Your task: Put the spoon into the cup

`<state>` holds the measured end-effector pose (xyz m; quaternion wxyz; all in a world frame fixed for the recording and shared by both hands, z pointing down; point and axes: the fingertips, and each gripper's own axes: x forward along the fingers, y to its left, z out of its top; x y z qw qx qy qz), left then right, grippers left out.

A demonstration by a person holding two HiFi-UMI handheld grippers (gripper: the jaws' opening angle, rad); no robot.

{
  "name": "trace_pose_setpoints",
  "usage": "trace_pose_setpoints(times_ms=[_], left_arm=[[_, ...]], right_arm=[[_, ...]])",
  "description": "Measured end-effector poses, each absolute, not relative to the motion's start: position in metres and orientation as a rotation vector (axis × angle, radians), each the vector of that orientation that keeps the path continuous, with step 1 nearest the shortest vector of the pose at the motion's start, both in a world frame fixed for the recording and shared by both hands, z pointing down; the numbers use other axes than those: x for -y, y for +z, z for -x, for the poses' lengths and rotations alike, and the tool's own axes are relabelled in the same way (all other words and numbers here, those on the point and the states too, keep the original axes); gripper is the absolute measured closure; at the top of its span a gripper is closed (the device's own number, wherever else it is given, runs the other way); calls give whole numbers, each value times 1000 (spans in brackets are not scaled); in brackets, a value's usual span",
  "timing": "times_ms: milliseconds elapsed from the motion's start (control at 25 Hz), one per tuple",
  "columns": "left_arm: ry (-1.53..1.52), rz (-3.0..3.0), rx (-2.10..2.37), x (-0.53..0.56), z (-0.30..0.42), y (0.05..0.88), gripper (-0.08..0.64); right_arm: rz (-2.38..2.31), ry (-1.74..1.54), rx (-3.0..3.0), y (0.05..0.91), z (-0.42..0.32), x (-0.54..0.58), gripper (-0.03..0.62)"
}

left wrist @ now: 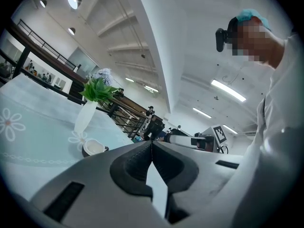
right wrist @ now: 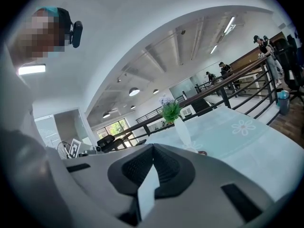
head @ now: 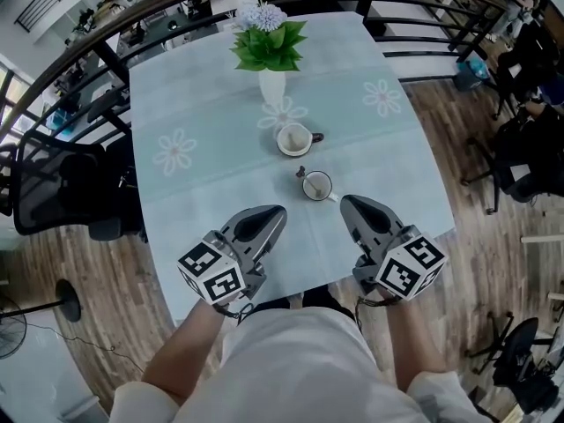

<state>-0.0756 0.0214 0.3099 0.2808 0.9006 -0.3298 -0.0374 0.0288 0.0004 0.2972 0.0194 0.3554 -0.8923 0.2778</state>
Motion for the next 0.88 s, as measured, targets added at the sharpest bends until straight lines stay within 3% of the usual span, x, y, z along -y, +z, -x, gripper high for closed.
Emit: trace_pose_setpoints(times_ms=[880], left_arm=[[-85, -2421, 865, -18, 75, 311, 538]], right_arm=[[-1054, 830, 2760, 296, -19, -8, 571]])
